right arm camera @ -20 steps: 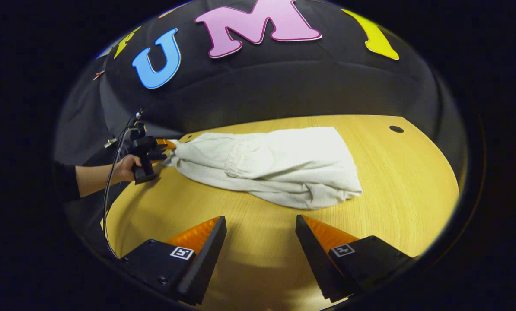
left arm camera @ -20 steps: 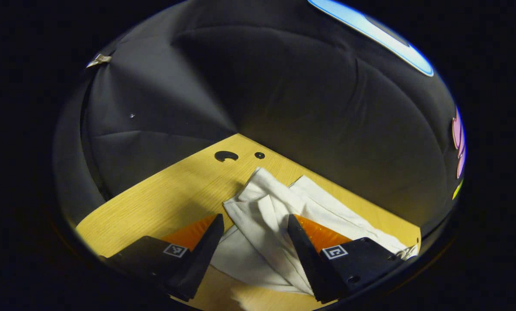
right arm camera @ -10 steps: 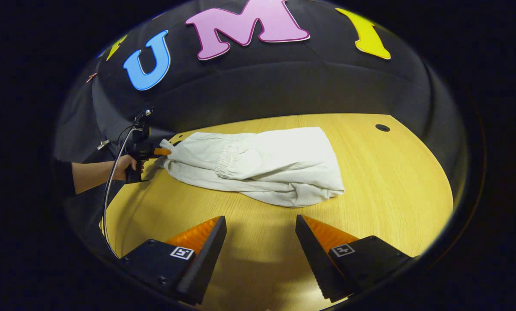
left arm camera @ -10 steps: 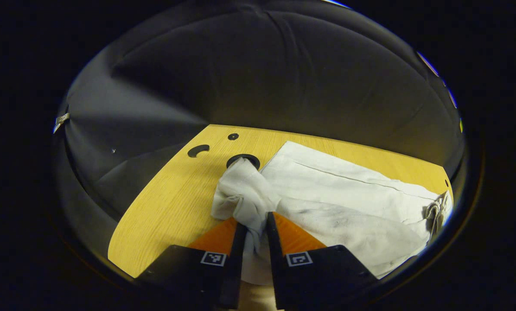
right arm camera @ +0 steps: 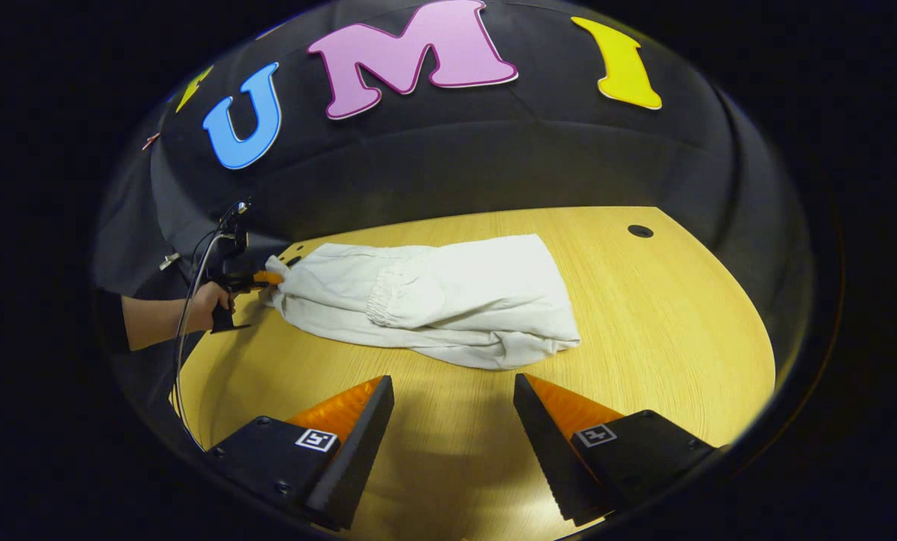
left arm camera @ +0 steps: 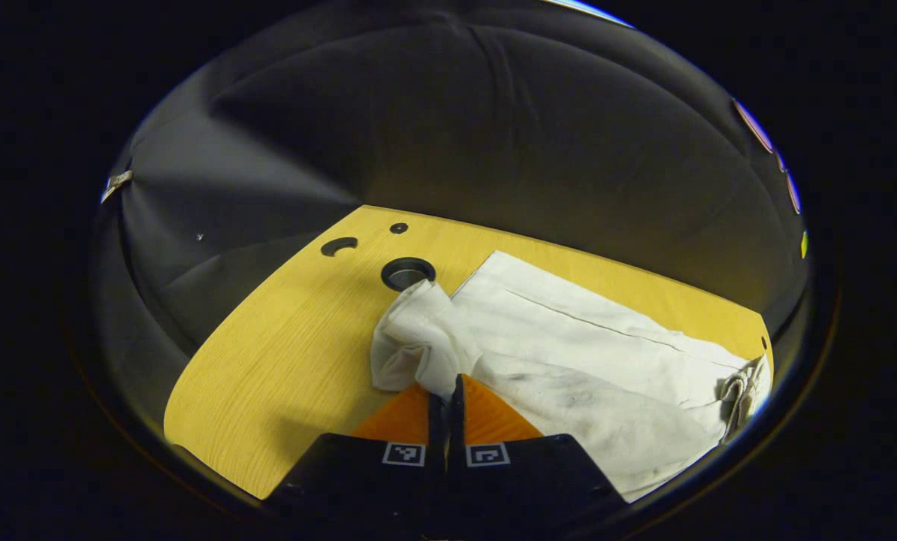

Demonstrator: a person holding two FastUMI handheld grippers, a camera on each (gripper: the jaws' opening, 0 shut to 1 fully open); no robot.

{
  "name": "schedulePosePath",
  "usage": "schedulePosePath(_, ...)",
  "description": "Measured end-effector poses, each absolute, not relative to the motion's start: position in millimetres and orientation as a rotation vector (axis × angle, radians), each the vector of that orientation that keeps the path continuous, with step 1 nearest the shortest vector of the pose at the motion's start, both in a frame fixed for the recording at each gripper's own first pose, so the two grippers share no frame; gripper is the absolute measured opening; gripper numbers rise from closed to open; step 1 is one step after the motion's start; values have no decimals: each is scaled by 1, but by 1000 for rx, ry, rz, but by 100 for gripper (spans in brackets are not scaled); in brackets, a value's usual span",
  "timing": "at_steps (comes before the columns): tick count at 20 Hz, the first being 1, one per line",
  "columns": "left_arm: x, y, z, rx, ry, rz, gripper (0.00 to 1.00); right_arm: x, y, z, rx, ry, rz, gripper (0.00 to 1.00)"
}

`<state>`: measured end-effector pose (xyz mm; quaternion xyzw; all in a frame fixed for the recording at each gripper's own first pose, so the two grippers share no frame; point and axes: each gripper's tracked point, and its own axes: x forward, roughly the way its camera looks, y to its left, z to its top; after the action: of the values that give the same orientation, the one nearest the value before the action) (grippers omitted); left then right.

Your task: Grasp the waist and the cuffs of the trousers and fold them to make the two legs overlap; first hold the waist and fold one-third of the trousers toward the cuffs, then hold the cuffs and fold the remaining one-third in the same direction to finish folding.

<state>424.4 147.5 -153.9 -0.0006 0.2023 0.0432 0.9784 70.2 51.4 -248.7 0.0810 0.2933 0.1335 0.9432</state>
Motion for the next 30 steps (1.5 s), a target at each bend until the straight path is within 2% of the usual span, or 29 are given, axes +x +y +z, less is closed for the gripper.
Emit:
schedulePosePath(3,416,131,-118,-28,326,58,6,77,32,-231,182,567,238,98)
schedulePosePath(4,410,125,-104,-33,298,51,2,78,24,-226,181,555,222,98)
schedulePosePath(6,396,113,-84,-26,270,39,8,75,7,-214,170,535,192,98)
schedulePosePath(7,390,105,-76,-36,266,35,5,72,-2,-209,162,528,177,98)
schedulePosePath(11,367,62,-33,-96,197,5,5,52,-26,-192,145,510,137,98)
schedulePosePath(18,335,-84,41,-163,94,-188,5,17,-67,-154,156,442,70,98)
schedulePosePath(23,314,-197,43,-149,115,-348,5,-4,-94,-136,179,399,4,98)
schedulePosePath(30,306,-322,-10,-116,237,-489,5,-17,-133,-109,155,329,-72,98)
